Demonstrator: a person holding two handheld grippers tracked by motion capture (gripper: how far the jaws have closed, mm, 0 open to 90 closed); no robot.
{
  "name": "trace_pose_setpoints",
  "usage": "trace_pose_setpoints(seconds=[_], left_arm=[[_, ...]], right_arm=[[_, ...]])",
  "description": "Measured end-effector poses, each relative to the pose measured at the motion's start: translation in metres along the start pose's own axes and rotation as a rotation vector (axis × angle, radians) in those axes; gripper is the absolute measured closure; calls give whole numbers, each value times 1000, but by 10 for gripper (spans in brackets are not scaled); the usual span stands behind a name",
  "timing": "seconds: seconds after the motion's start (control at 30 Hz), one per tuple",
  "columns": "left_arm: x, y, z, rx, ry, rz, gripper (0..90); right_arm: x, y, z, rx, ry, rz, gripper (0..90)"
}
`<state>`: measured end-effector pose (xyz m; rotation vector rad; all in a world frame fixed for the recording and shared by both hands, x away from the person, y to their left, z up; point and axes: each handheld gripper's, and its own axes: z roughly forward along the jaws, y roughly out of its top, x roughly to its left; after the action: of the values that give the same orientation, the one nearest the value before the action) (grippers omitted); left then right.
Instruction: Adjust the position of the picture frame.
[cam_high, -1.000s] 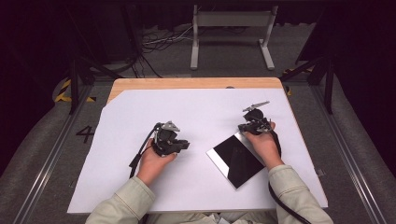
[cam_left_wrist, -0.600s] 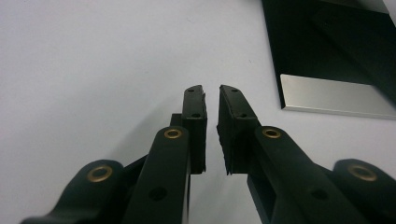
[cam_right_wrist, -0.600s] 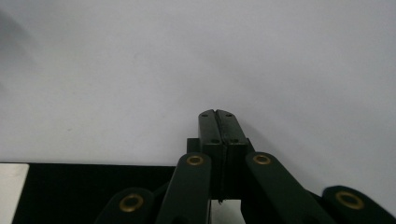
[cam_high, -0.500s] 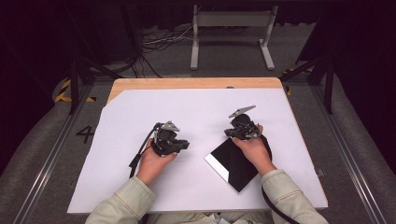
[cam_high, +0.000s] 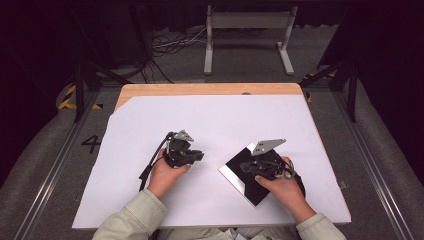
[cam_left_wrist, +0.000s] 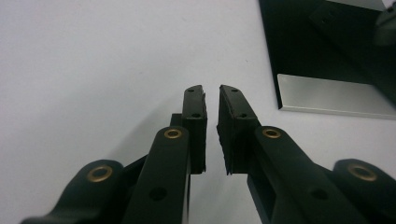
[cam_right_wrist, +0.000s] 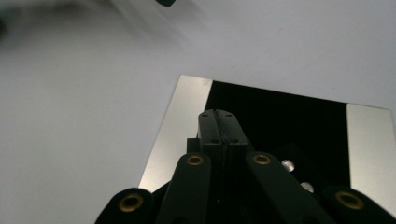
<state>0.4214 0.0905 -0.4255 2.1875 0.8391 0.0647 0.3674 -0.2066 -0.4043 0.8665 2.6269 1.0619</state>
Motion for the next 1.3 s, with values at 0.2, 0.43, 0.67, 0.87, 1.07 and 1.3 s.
trace_pose_setpoints(seconds=[0.2,0.43,0.67,0.87,1.07,1.3], left_arm=[[-1,0,0,1,-32,-6,856],[-2,0,0,6,-32,-1,874],[-4,2,3,16,-31,26,877],[-5,2,3,16,-35,27,871],[-4,2,4,17,-39,28,865],[-4,2,5,24,-41,31,862]], right_arm=[[17,-12,-3,15,33,-22,900],[29,-17,-4,51,-1,-90,900],[42,-27,-8,96,50,-118,900],[51,-31,-6,142,76,-143,900],[58,-31,0,204,88,-187,900],[57,-32,2,238,105,-177,900]])
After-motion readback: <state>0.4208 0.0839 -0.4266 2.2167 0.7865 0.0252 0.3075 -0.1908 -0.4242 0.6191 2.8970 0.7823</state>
